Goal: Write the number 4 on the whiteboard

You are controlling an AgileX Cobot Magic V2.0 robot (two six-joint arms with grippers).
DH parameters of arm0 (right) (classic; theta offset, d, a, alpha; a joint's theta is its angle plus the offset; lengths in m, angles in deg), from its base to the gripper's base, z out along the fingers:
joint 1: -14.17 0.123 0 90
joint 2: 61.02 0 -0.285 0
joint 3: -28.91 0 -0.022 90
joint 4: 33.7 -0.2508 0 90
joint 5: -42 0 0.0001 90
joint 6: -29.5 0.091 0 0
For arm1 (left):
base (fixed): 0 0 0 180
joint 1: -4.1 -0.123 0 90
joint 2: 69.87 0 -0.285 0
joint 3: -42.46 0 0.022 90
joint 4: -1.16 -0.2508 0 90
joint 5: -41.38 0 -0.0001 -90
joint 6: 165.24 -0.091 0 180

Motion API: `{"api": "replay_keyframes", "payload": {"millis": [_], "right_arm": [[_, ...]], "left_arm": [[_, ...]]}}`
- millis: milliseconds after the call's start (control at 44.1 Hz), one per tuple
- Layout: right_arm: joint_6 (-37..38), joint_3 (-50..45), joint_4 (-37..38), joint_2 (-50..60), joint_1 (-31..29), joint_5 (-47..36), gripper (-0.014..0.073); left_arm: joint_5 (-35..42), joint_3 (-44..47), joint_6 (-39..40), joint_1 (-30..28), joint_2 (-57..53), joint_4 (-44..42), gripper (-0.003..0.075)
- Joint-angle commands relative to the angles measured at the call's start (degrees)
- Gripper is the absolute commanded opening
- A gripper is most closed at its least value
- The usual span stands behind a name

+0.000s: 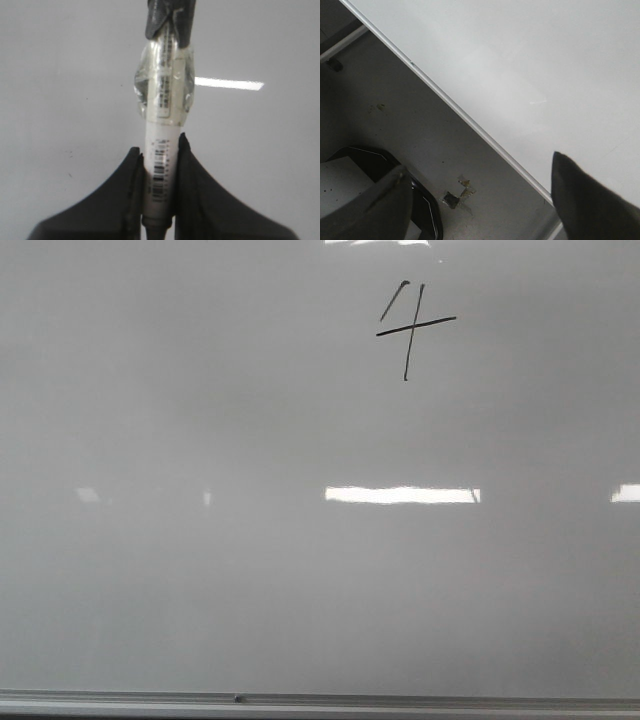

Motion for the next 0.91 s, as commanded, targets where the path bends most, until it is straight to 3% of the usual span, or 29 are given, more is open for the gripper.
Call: {"api": "replay_keyframes", "payload": {"millis": [0, 295, 431, 590, 885], "right_arm": [[-0.2, 1.8, -0.4, 0.1, -0.4, -3.3, 0.0591], [-0.2, 1.8, -0.4, 0.1, -0.4, -3.4, 0.0591], [-0.2, 1.8, -0.4, 0.1, -0.4, -3.2, 0.0591], [-0.2, 1.8, -0.4, 0.1, -0.4, -3.2, 0.0591], [1.0, 1.8, -0.5, 0.1, -0.4, -3.9, 0.0591]], "left_arm": [[10.9, -1.4, 0.6, -0.1, 3.2, 0.6, -0.0020], [23.5, -1.6, 0.6, -0.1, 14.8, -1.0, -0.0020], [22.5, -2.6, 0.6, -0.1, 18.0, -1.2, -0.0020], [15.4, -5.1, 0.6, -0.1, 19.5, -1.6, -0.0011], [10.0, -6.2, 0.6, -0.1, 18.9, -4.6, 0.0328]]}}
